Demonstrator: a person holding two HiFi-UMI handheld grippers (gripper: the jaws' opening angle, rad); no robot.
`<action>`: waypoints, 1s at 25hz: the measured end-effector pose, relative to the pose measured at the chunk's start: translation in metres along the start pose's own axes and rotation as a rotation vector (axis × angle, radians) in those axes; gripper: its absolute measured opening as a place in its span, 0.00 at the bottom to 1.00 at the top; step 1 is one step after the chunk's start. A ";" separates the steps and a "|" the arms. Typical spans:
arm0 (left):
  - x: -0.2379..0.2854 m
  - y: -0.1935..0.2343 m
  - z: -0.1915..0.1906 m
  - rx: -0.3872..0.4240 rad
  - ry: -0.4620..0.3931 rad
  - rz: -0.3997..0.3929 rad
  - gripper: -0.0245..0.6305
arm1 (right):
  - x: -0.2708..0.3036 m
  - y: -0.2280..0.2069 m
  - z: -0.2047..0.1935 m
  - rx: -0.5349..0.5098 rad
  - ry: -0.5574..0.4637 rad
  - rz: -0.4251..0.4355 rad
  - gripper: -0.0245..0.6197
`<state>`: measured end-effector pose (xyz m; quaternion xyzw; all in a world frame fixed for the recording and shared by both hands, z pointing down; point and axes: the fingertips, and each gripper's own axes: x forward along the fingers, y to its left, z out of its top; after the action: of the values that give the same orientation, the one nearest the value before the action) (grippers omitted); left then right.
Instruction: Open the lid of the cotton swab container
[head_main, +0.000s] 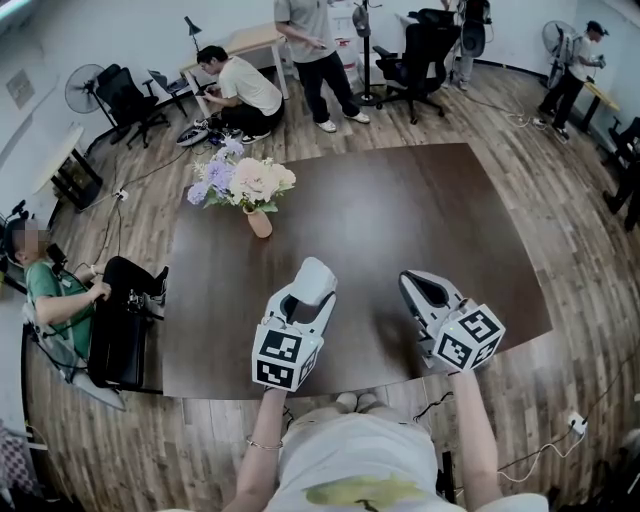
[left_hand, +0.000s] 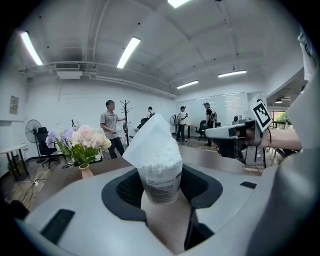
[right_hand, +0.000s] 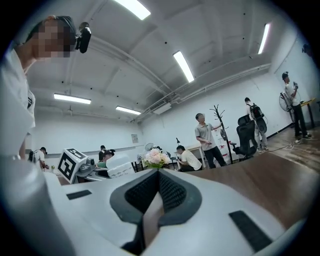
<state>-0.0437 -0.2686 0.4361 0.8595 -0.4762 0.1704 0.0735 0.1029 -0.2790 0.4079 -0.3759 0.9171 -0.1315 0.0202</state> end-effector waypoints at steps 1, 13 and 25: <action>0.000 0.001 0.000 -0.003 0.000 0.003 0.37 | -0.001 -0.001 -0.001 0.002 -0.003 -0.007 0.07; -0.005 0.009 -0.004 -0.021 0.005 0.032 0.37 | -0.005 -0.004 -0.002 -0.020 -0.024 -0.055 0.07; -0.007 0.012 -0.007 -0.018 0.017 0.042 0.37 | -0.012 -0.007 0.002 -0.026 -0.055 -0.085 0.07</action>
<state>-0.0587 -0.2677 0.4400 0.8473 -0.4948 0.1749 0.0817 0.1168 -0.2765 0.4068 -0.4182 0.9010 -0.1101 0.0349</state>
